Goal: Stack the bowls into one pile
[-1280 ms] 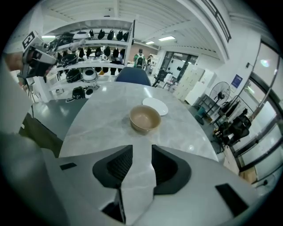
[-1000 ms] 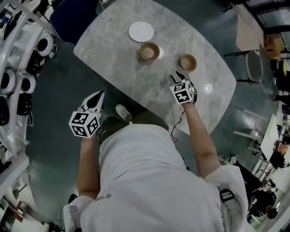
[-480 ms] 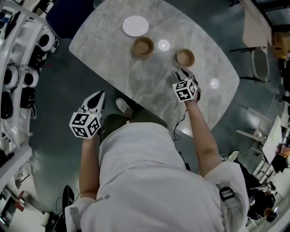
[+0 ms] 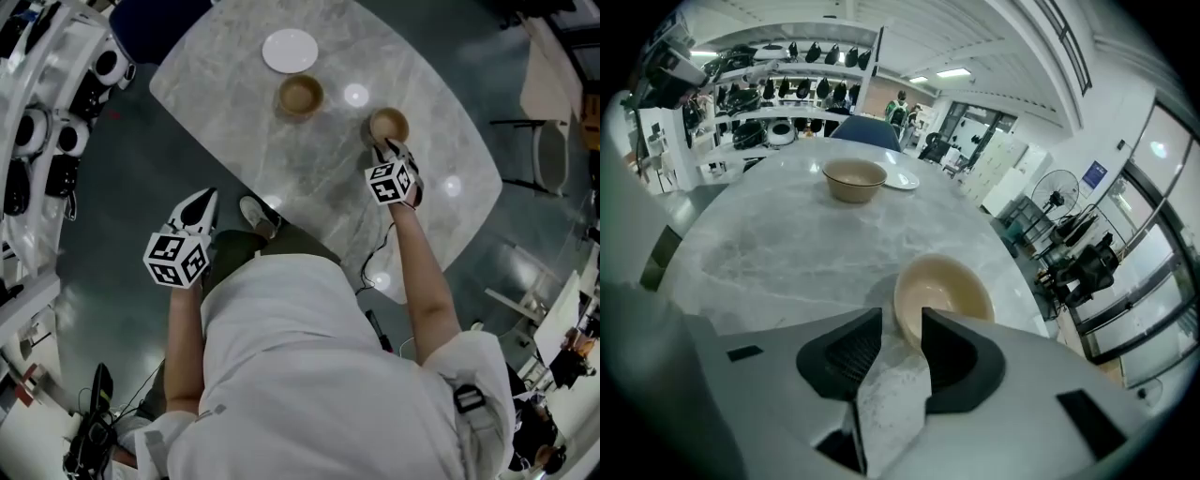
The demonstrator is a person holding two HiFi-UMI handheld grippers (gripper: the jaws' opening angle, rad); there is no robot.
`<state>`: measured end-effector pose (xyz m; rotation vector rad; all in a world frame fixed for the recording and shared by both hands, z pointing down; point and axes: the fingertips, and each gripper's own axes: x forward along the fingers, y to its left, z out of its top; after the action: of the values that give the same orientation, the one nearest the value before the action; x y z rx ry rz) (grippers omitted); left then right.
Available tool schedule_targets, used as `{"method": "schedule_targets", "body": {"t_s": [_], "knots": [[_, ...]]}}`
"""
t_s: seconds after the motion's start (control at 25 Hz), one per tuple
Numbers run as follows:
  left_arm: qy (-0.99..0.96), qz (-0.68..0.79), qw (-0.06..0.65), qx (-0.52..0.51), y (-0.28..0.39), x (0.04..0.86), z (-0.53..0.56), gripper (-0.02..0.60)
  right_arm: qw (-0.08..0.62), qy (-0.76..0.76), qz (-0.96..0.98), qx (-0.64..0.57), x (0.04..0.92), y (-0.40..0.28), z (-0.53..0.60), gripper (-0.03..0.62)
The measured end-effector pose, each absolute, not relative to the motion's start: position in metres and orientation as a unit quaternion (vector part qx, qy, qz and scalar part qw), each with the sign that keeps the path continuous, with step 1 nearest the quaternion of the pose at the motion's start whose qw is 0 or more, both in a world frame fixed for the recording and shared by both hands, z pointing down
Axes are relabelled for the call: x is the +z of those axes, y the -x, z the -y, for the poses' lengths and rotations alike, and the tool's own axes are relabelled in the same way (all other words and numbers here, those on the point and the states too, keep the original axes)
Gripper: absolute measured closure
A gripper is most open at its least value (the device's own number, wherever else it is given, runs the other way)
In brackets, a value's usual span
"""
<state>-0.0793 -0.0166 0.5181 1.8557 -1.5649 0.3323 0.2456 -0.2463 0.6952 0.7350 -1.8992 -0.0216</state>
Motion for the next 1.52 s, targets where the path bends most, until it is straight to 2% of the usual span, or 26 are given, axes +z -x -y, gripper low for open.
{"method": "schedule_targets", "body": {"t_s": [0.12,0.52,0.72,1.12,1.52], "knots": [[-0.706,0.606,0.342,0.131,0.074,0.520,0.012,0.580,0.528,-0.299,0.795,-0.015,0.702,-0.246,0.252,0.456],[-0.700,0.612,0.344,0.131,0.082,0.523,-0.002,0.580,0.548,-0.288,0.784,-0.041,0.711,-0.234,0.256,0.539],[-0.703,0.609,0.344,0.129,0.096,0.526,-0.003,0.580,0.554,-0.295,0.777,-0.049,0.711,-0.227,0.258,0.560],[-0.716,0.601,0.336,0.113,0.123,0.521,-0.006,0.580,0.557,-0.313,0.767,-0.056,0.696,-0.212,0.251,0.563],[-0.722,0.600,0.331,0.096,0.152,0.519,-0.009,0.580,0.543,-0.304,0.778,-0.082,0.662,-0.158,0.248,0.563]]}}
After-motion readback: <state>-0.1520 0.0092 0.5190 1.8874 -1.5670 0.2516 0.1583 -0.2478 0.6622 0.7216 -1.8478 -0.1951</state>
